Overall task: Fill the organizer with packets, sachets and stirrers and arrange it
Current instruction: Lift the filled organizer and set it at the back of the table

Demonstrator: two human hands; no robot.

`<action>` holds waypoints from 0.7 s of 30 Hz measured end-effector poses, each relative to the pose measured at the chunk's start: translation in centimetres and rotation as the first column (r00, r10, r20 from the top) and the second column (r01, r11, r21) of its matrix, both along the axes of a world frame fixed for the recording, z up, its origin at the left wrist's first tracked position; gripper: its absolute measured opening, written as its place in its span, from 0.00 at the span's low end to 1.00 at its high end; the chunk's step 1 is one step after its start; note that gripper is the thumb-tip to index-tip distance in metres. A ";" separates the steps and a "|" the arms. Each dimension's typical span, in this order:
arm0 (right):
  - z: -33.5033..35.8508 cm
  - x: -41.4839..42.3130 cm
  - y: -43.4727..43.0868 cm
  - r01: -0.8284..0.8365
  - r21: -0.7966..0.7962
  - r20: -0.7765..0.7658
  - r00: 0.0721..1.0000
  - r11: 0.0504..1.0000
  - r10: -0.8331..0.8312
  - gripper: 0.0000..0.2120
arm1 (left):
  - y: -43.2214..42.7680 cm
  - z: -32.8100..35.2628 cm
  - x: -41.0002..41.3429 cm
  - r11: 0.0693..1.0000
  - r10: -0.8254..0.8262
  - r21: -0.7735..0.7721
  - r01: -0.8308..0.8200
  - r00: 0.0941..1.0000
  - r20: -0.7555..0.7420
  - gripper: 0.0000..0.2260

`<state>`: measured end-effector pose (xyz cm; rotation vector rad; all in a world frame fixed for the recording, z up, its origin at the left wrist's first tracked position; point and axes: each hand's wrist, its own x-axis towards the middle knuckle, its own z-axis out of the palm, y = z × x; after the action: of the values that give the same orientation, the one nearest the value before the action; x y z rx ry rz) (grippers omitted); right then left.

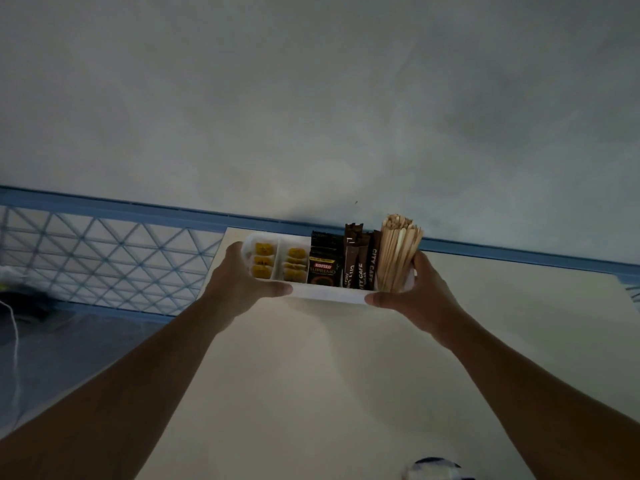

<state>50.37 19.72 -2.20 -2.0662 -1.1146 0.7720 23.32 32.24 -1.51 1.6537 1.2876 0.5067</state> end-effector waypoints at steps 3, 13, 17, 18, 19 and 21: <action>-0.3 0.0 0.1 -0.002 -0.001 -0.012 1.000 1.000 0.002 0.46 | 0.3 -0.7 -0.3 0.999 0.018 -0.037 -0.019 1.000 -0.025 0.38; 0.8 0.2 -1.5 -0.011 -0.038 0.002 1.000 0.999 0.011 0.46 | -1.7 0.7 0.0 0.992 0.123 -0.019 -0.125 0.989 -0.078 0.50; 2.0 0.4 -3.8 0.035 -0.082 0.043 0.999 0.996 -0.031 0.54 | -3.6 2.4 -0.4 0.988 0.155 0.019 -0.154 0.983 -0.100 0.50; 2.3 0.4 -4.4 0.040 -0.084 0.047 0.998 0.996 -0.036 0.54 | -4.2 2.8 -0.4 0.986 0.166 0.023 -0.164 0.981 -0.104 0.48; 3.0 0.4 -5.3 0.046 -0.081 0.049 0.998 0.996 -0.042 0.54 | -5.1 3.5 -0.5 0.984 0.175 0.032 -0.173 0.980 -0.098 0.46; 4.0 0.4 -6.7 0.057 -0.079 0.061 0.997 0.995 -0.052 0.52 | -6.8 4.6 -0.5 0.983 0.182 0.026 -0.180 0.980 -0.082 0.43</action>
<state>50.74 13.01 1.84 -2.1909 -1.0700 0.7449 22.85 25.49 3.05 1.5959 1.5091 0.5644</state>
